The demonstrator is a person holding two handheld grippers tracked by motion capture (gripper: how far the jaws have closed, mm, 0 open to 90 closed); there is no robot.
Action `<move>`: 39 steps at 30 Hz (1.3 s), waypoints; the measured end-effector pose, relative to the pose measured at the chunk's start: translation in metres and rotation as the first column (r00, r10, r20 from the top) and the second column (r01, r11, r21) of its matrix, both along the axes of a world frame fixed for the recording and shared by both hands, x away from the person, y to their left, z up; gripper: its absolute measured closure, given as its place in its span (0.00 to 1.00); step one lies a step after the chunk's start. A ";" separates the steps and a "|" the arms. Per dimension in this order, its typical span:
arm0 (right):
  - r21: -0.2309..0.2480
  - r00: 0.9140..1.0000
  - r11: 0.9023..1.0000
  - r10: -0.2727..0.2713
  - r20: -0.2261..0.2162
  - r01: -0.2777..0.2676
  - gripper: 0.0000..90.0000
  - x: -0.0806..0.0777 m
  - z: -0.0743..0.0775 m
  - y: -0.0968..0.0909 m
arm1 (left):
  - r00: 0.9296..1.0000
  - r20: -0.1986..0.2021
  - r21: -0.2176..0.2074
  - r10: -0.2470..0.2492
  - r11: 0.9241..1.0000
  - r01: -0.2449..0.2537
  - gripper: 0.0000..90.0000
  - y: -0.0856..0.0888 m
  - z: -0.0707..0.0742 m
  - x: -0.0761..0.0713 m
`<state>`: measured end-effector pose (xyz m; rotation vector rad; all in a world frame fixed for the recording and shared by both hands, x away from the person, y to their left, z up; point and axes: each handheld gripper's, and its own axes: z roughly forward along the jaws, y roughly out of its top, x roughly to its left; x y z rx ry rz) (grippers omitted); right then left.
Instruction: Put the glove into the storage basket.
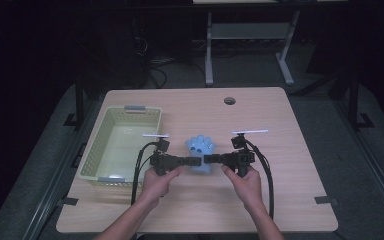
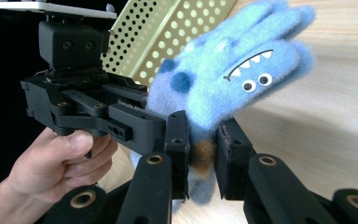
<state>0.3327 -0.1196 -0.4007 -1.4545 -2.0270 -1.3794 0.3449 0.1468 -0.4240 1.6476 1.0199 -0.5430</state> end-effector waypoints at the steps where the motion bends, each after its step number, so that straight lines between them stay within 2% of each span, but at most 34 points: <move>1: -0.001 1.000 1.000 0.006 0.006 -0.006 0.86 0.000 0.001 0.001 | 1.000 0.004 0.000 0.001 1.000 -0.001 0.77 0.001 0.001 0.000; 9: 0.010 1.000 1.000 0.019 0.016 -0.019 0.85 0.002 0.008 0.010 | 1.000 0.006 -0.006 0.007 1.000 -0.007 0.78 0.011 0.008 -0.001; 13: 0.011 0.999 1.000 0.028 0.023 -0.029 0.85 0.004 0.012 0.014 | 1.000 0.025 0.004 0.010 1.000 -0.010 0.77 0.016 0.014 0.000; 28: 0.003 0.997 0.998 0.064 0.050 -0.065 0.85 0.013 0.027 0.034 | 0.999 0.031 -0.002 0.027 1.000 -0.027 0.78 0.037 0.028 0.003; 39: 0.001 0.995 0.997 0.083 0.049 -0.083 0.85 0.020 0.035 0.044 | 0.999 0.034 -0.008 0.031 1.000 -0.031 0.78 0.047 0.035 0.007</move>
